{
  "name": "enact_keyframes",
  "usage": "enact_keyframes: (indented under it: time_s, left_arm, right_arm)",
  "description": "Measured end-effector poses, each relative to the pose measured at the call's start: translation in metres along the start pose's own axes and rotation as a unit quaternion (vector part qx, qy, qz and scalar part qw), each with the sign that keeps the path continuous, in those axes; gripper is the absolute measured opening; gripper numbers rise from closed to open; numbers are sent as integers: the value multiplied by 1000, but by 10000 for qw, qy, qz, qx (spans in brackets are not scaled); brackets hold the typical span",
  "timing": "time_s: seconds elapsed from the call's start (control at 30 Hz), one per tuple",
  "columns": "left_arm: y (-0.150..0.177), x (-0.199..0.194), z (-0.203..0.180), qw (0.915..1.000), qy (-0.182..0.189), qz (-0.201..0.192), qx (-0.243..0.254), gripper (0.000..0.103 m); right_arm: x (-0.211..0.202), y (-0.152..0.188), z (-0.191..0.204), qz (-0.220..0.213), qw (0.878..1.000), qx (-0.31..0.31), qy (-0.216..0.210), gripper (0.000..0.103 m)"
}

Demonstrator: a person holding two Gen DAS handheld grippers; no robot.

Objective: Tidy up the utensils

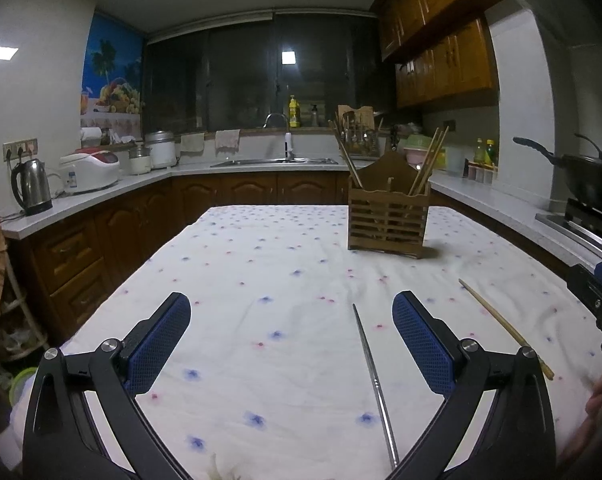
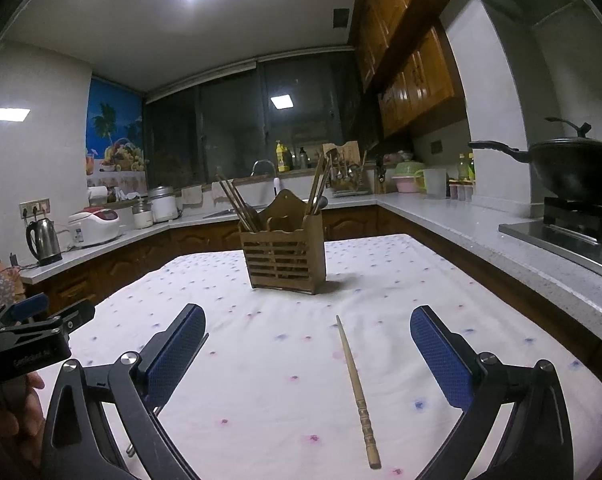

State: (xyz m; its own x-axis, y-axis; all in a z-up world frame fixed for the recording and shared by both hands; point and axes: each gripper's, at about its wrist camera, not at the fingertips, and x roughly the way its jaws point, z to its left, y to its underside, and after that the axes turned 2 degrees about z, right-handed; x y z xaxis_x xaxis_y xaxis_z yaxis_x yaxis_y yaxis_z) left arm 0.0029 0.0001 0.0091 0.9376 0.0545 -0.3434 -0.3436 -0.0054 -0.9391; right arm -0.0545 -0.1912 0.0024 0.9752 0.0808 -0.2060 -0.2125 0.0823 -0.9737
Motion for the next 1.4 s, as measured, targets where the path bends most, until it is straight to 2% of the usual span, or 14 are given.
enact_keyframes:
  time_s: [0.8,1.4]
  left_arm:
    - [0,6,2,9998,104,147,24,103]
    - [-1,4,-3,9999,78,68,94,103]
  right_arm:
    - [1,-1,10,44,9999,-4,-104,103]
    - [1,-2,12,35,9999,3,-128,103]
